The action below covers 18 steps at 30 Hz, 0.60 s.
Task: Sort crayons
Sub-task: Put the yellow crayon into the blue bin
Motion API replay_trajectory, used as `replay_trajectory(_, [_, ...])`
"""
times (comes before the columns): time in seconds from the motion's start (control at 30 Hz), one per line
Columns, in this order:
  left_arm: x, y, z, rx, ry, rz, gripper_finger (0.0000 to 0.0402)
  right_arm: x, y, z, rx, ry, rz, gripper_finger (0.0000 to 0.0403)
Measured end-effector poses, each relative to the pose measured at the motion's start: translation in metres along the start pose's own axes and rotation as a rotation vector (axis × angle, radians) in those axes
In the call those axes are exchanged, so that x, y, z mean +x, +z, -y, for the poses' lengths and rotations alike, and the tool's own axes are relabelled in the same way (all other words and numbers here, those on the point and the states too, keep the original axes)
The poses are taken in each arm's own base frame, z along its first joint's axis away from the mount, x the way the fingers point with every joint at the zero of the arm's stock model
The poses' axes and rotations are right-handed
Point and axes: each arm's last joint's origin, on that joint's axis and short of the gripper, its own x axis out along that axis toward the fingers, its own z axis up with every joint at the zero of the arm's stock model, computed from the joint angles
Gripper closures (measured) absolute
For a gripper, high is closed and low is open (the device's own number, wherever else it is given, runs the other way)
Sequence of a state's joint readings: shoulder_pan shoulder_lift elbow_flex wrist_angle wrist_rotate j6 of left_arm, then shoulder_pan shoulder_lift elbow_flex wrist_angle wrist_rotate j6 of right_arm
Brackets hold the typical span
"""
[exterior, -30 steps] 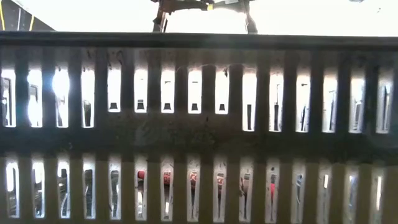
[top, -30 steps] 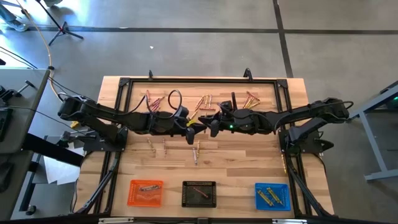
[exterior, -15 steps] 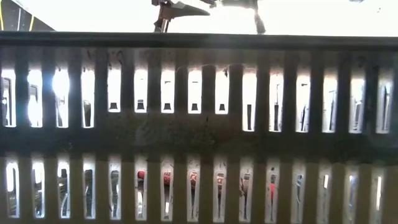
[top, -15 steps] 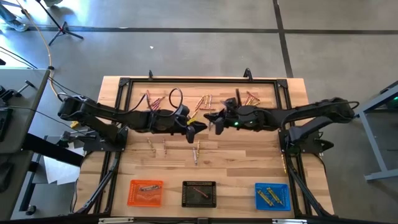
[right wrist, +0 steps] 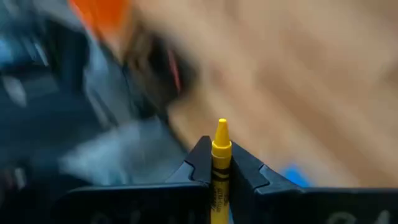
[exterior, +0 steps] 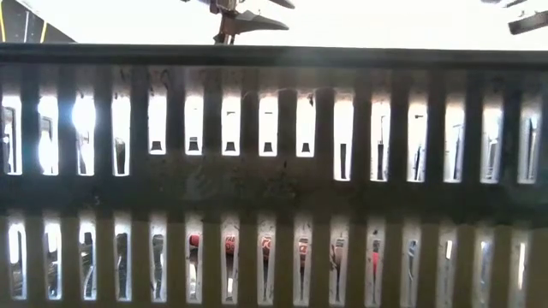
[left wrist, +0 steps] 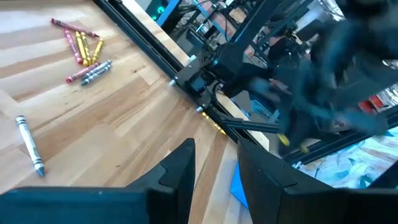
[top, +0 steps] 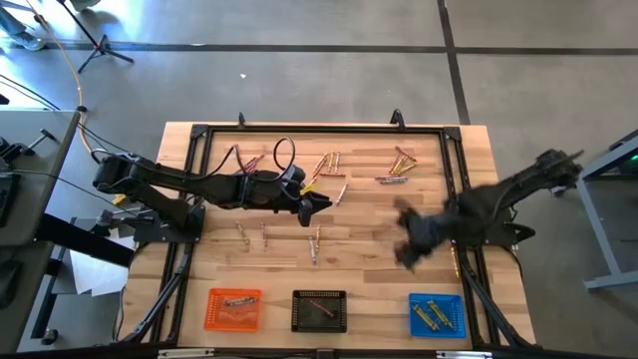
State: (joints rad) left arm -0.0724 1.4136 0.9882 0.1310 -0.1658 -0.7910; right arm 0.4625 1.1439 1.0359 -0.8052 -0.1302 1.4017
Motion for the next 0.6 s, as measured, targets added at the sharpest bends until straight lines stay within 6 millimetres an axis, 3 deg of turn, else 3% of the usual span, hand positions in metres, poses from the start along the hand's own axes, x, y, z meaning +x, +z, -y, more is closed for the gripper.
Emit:
replay_trajectory(0.13, [0.001,0.002,-0.003,0.003,0.008,0.005,0.0297,0.024,-0.044,-0.005,-0.063,-0.078,-0.168,0.0391])
replay_trajectory(0.27, [0.001,0.005,-0.005,0.012,0.013,0.01,0.0298,0.05,-0.073,-0.003,-0.146,-0.179,-0.238,0.039])
replay_trajectory(0.6, [0.001,0.006,-0.006,0.009,-0.003,-0.005,0.0298,0.098,-0.103,0.007,-0.231,-0.354,-0.302,0.0369])
